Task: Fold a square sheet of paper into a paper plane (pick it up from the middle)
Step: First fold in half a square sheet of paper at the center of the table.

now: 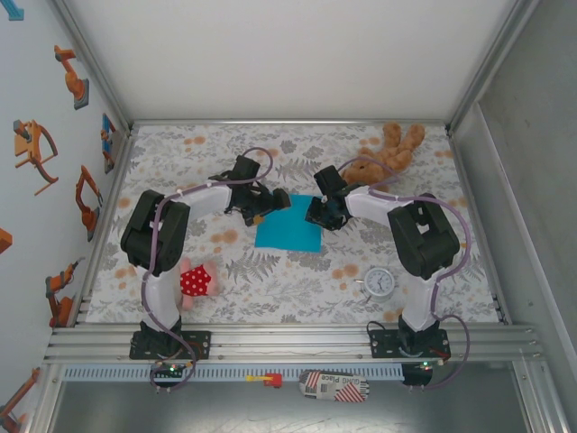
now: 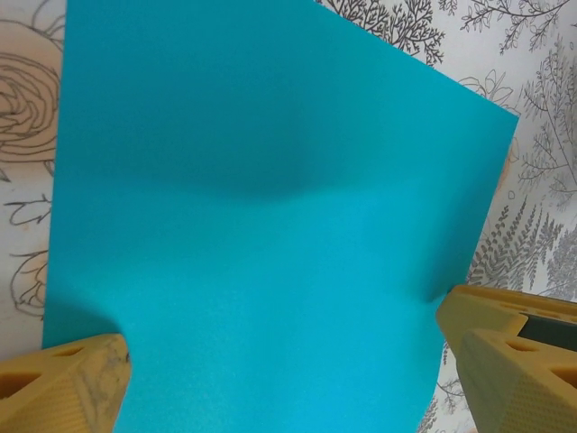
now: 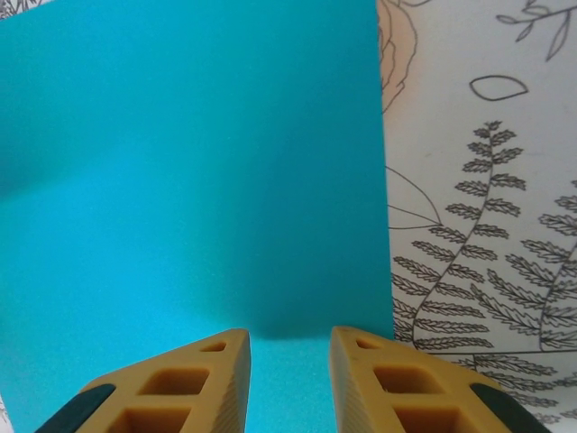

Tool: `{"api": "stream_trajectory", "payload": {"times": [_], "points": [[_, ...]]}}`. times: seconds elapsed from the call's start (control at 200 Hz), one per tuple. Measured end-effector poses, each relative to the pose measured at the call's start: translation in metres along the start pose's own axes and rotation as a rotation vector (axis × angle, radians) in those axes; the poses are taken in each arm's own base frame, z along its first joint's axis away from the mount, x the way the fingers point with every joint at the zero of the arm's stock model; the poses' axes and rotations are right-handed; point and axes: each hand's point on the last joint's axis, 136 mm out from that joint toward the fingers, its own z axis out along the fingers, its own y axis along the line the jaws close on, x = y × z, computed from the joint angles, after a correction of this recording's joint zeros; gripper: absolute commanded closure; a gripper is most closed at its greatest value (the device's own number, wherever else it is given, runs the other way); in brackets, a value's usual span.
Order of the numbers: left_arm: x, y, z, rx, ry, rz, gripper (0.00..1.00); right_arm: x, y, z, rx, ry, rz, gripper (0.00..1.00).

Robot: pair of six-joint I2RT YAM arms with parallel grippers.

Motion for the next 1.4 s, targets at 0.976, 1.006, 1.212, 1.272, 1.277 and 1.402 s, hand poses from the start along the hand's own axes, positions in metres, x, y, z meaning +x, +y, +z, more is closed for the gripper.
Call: {"api": "stream_trajectory", "payload": {"times": [0.976, 1.006, 1.212, 1.272, 1.277, 1.402], "points": [[0.0, 0.008, -0.001, 0.003, -0.022, -0.016, 0.26, -0.002, 0.063, 0.025, -0.365, 0.083, -0.017, 0.78], [0.001, 0.009, -0.001, -0.004, -0.02, -0.011, 0.29, -0.001, 0.063, 0.025, -0.367, 0.084, -0.016, 0.78], [0.002, 0.018, -0.002, -0.045, -0.012, 0.024, 0.52, 0.0, 0.055, 0.019, -0.402, 0.067, -0.011, 0.76], [0.002, 0.018, -0.002, -0.047, -0.012, 0.039, 0.58, 0.0, 0.048, 0.011, -0.41, 0.053, -0.001, 0.73], [0.002, 0.018, -0.002, -0.047, -0.013, 0.039, 0.58, -0.001, 0.048, 0.01, -0.411, 0.05, 0.001, 0.73], [-0.006, 0.013, -0.015, -0.018, -0.037, 0.066, 0.63, -0.011, 0.041, -0.017, -0.455, -0.018, 0.011, 0.66]]}}
